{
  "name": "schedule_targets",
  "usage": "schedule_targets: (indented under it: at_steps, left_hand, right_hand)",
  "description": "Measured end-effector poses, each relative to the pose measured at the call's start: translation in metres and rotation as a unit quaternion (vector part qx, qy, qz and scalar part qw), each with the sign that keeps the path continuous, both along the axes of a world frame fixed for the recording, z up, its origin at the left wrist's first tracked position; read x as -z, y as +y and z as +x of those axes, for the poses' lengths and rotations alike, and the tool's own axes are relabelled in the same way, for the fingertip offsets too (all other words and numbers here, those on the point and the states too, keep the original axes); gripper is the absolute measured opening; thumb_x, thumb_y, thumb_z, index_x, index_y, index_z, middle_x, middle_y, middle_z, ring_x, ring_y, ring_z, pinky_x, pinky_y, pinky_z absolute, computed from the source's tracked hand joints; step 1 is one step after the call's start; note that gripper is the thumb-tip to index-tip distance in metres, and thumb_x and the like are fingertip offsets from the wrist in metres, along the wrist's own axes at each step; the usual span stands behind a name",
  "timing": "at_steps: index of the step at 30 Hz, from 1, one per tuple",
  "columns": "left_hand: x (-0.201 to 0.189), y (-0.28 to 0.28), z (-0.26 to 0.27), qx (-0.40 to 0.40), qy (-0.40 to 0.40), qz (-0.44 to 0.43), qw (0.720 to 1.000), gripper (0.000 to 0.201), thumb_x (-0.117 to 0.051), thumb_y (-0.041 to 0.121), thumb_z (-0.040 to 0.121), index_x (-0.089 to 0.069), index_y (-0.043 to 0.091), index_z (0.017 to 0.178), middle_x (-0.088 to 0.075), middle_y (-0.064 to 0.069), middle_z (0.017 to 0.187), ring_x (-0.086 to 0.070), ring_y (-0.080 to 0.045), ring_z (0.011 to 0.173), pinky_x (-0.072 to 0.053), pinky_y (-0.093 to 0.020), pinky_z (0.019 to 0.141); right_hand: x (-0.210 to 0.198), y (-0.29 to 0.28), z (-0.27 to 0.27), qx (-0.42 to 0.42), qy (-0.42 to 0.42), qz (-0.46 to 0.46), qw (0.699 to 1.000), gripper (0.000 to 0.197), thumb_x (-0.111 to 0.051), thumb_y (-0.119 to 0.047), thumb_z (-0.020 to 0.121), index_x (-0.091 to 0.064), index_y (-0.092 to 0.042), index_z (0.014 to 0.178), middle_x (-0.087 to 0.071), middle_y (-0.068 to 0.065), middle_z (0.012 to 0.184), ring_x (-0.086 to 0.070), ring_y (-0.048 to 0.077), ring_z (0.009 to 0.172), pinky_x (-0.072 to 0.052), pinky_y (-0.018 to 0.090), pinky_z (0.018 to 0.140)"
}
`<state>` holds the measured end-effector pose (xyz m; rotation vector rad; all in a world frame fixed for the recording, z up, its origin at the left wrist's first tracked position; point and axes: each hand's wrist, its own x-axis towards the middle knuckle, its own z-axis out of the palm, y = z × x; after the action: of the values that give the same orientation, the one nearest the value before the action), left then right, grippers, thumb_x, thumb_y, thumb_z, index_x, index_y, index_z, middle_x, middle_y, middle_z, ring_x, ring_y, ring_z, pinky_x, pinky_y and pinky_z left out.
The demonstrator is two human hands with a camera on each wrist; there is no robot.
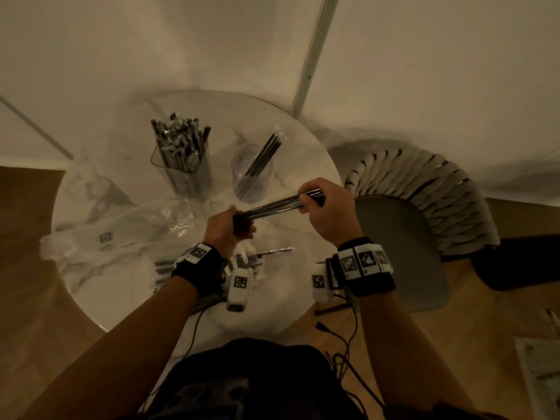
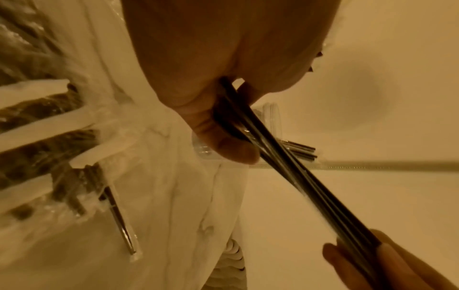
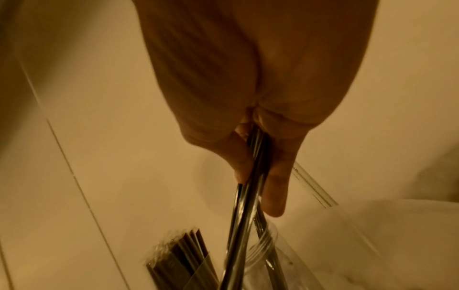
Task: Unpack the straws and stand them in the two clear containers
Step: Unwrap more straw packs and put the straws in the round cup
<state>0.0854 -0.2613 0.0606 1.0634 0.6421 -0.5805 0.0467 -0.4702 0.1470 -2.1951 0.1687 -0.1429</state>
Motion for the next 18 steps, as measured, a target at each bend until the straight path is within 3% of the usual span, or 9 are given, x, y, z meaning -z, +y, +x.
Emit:
schedule_targets:
  at_steps: [2,5,7,10,12,16,18]
  left_hand:
    - [0.003,0.001,0.001,-0.019,0.018,-0.009,1.0,0.032,-0.036,0.019,0.106,-0.052,0.003,0.084,-0.056,-0.019,0.076,-0.059,-0.021,0.045,-0.046,-0.023,0.04]
    - [0.008,0.005,0.001,-0.047,0.041,-0.027,0.998,0.026,-0.037,0.012,0.105,-0.051,0.002,0.085,-0.054,-0.013,0.082,-0.053,-0.023,0.056,-0.042,-0.026,0.043]
    - [0.011,0.009,0.001,-0.061,0.053,-0.031,0.996,0.021,-0.036,0.007,0.104,-0.05,0.002,0.089,-0.056,-0.012,0.089,-0.049,-0.023,0.06,-0.04,-0.028,0.046]
    - [0.015,0.014,0.005,-0.089,0.074,-0.033,0.993,0.015,-0.035,0.002,0.102,-0.05,0.0,0.102,-0.056,-0.014,0.099,-0.049,-0.024,0.061,-0.042,-0.025,0.043]
    - [0.014,0.016,0.005,-0.097,0.076,-0.039,0.992,0.015,-0.039,0.002,0.102,-0.052,-0.001,0.095,-0.057,-0.014,0.093,-0.051,-0.023,0.058,-0.042,-0.024,0.043]
    - [0.012,0.016,0.007,-0.105,0.079,-0.05,0.99,0.022,-0.046,0.009,0.102,-0.051,0.003,0.082,-0.059,-0.012,0.06,-0.056,-0.015,0.041,-0.047,-0.024,0.046]
    - [0.012,0.016,0.008,-0.108,0.09,-0.052,0.989,0.026,-0.041,0.012,0.104,-0.047,0.005,0.08,-0.054,-0.012,0.058,-0.054,-0.016,0.038,-0.044,-0.022,0.042]
  right_hand:
    - [-0.003,0.007,0.002,-0.015,-0.01,-0.011,1.0,0.007,-0.064,-0.009,0.091,-0.067,-0.012,0.098,-0.07,0.0,0.086,-0.069,0.011,0.072,-0.058,0.022,0.071]
    - [-0.005,0.017,0.005,-0.033,-0.012,-0.001,0.999,0.014,-0.059,-0.014,0.096,-0.065,-0.01,0.108,-0.067,0.0,0.097,-0.066,0.012,0.078,-0.057,0.025,0.074]
    - [-0.007,0.022,0.006,-0.047,-0.006,0.008,0.999,0.017,-0.055,-0.013,0.099,-0.063,-0.007,0.113,-0.065,0.005,0.102,-0.063,0.01,0.077,-0.054,0.019,0.07]
    - [-0.008,0.028,0.005,-0.079,-0.025,0.011,0.997,0.015,-0.054,-0.003,0.096,-0.065,-0.004,0.106,-0.066,0.009,0.099,-0.062,0.008,0.071,-0.05,0.013,0.064]
    - [-0.009,0.03,0.006,-0.074,-0.033,0.022,0.996,0.014,-0.054,0.0,0.095,-0.067,-0.005,0.099,-0.067,0.009,0.095,-0.065,0.013,0.068,-0.051,0.015,0.063]
    - [-0.011,0.035,0.008,-0.062,-0.049,0.036,0.996,0.014,-0.055,0.001,0.094,-0.068,-0.004,0.096,-0.069,0.008,0.092,-0.068,0.016,0.068,-0.057,0.026,0.065]
    - [-0.012,0.039,0.007,-0.069,-0.042,0.041,0.996,0.013,-0.055,0.001,0.094,-0.067,-0.004,0.097,-0.069,0.007,0.091,-0.069,0.014,0.068,-0.058,0.026,0.067]
